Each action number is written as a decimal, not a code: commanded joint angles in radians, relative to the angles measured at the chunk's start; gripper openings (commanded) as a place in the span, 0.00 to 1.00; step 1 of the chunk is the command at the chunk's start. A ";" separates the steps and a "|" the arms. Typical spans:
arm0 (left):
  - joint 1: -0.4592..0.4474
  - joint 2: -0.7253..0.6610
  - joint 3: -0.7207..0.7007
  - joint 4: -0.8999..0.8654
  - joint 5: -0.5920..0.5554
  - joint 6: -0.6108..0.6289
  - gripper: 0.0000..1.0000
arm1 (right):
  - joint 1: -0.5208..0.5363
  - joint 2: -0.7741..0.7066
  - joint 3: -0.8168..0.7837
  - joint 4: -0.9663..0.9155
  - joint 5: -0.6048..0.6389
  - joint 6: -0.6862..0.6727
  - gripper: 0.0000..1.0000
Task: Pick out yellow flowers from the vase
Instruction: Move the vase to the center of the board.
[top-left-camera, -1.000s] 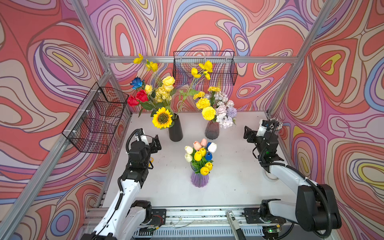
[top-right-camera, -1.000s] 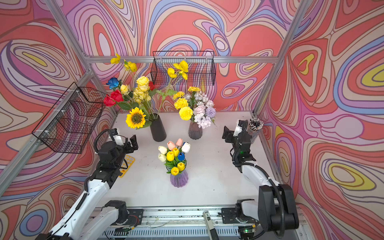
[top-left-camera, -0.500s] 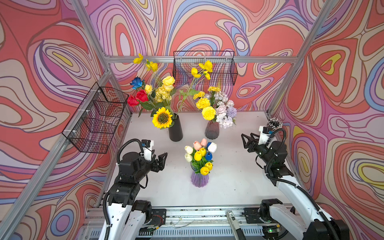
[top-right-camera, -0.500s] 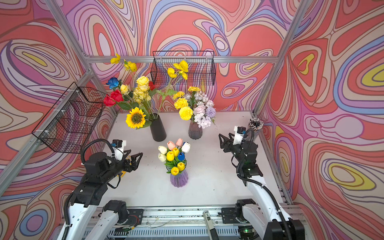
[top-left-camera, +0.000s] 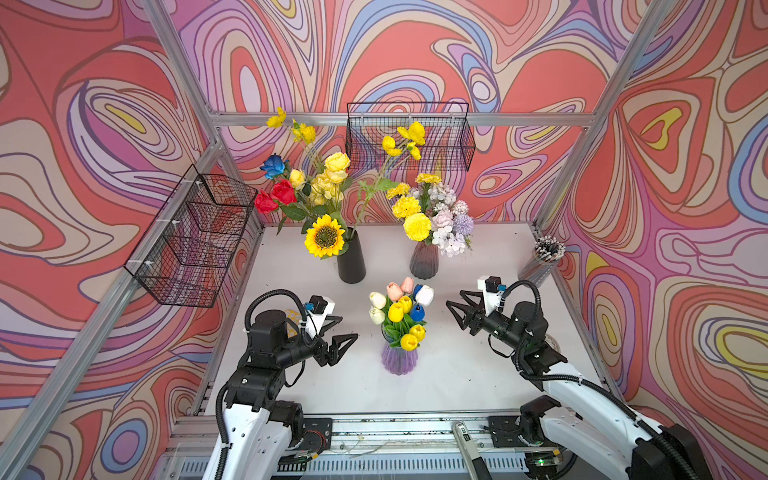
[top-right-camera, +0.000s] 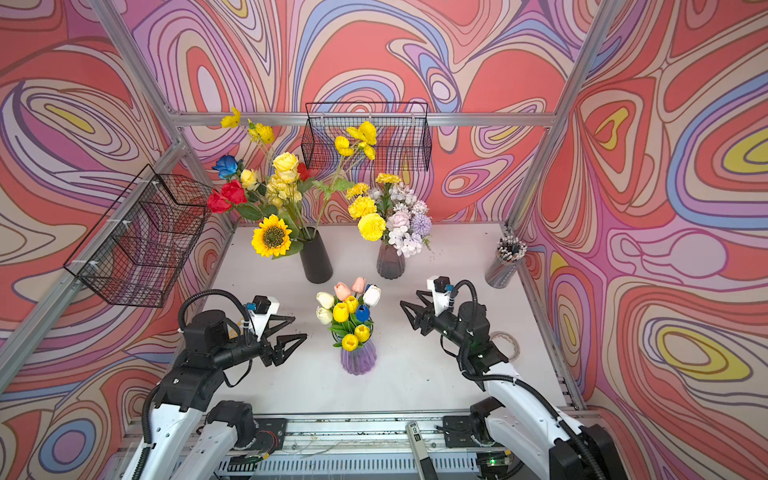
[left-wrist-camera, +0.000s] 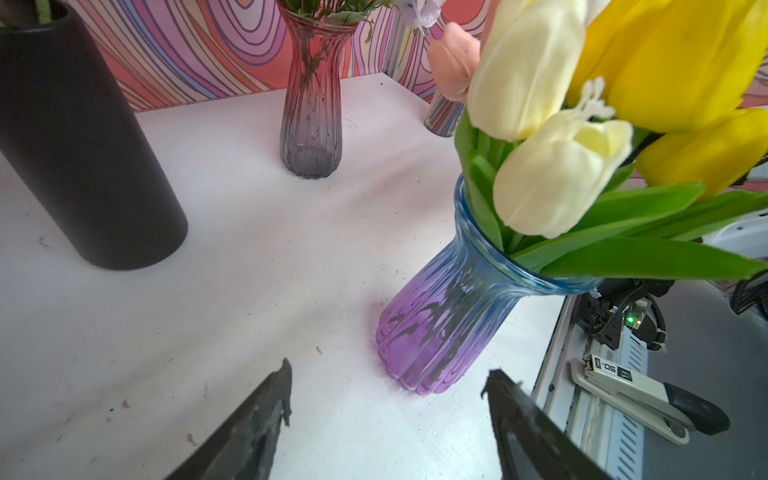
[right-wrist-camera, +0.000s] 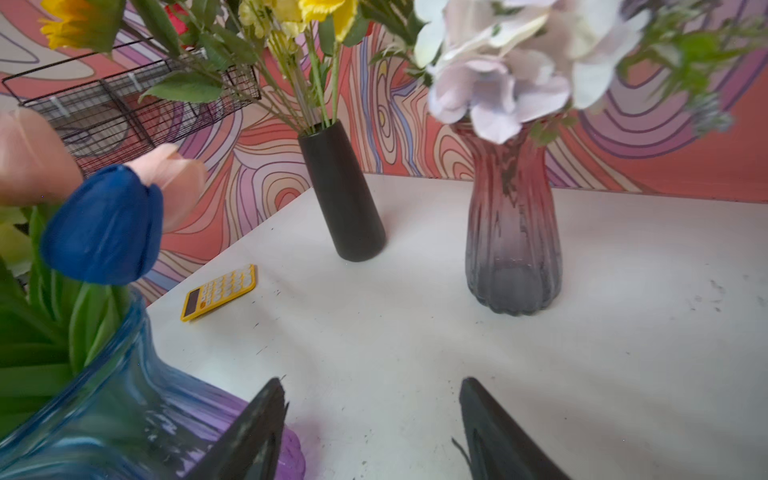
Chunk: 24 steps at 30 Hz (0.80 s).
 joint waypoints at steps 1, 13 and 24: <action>-0.025 0.010 -0.025 0.095 0.059 0.016 0.76 | 0.031 0.010 -0.026 0.071 -0.065 -0.025 0.67; -0.223 0.117 -0.070 0.127 0.012 0.147 0.67 | 0.185 0.020 -0.064 0.075 -0.137 -0.119 0.69; -0.310 0.154 -0.109 0.251 0.004 0.204 0.69 | 0.325 0.151 -0.071 0.193 -0.136 -0.161 0.73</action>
